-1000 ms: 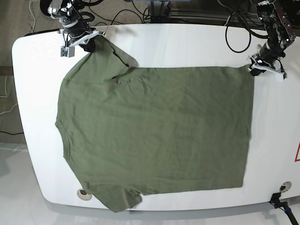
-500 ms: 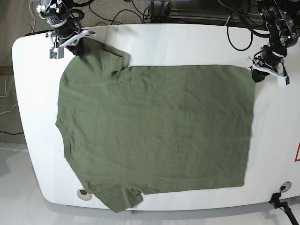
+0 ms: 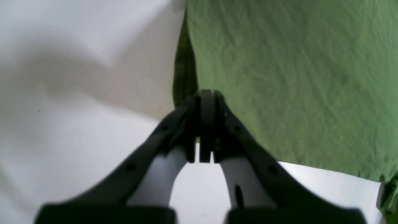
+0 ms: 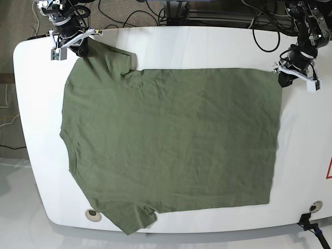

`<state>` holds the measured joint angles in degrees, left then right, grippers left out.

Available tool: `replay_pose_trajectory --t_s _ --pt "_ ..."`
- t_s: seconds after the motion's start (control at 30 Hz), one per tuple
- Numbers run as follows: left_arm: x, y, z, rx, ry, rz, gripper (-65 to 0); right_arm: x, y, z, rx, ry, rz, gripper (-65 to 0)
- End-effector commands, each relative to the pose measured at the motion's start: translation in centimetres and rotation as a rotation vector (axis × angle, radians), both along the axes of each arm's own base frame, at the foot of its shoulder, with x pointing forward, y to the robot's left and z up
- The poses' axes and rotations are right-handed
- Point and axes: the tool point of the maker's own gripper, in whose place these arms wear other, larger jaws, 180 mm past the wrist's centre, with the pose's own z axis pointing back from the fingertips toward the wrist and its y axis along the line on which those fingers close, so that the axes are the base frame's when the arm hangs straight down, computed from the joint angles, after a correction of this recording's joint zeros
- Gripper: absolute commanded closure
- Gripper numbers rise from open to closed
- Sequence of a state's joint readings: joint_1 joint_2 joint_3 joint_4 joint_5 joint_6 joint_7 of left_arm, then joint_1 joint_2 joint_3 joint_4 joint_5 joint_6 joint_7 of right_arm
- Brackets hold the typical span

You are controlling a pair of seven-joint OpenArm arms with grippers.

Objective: Fold the T-shirt properly
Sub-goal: 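Grasp the shoulder edge with the right gripper and pull it outward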

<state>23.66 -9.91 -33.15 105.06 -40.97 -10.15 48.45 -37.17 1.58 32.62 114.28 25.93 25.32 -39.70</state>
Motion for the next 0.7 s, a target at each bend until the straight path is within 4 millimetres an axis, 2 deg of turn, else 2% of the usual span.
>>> replay_pose_trajectory --t_s 0.0,0.07,0.1,0.47,0.67 --pt "0.7 0.2 1.6 0.022 -0.05 -0.013 0.0 0.6 -0.3 1.2 -0.009 -0.044 0.001 0.0" --pt "1.0 0.0 2.1 0.027 -0.068 -0.018 0.0 1.0 -0.5 1.5 -0.015 -0.057 -0.002 0.0" --pt "0.6 -0.1 1.2 0.022 -0.041 -0.018 0.0 0.5 -0.5 1.3 -0.019 -0.048 -0.006 0.0" --pt "-2.5 -0.5 0.9 0.051 0.007 -0.036 0.0 -2.3 -1.0 3.1 -0.045 -0.065 -0.002 0.0" --pt "-3.4 -0.8 1.0 0.057 0.021 -0.05 0.0 -2.9 -1.3 3.3 -0.033 -0.048 0.029 0.0"
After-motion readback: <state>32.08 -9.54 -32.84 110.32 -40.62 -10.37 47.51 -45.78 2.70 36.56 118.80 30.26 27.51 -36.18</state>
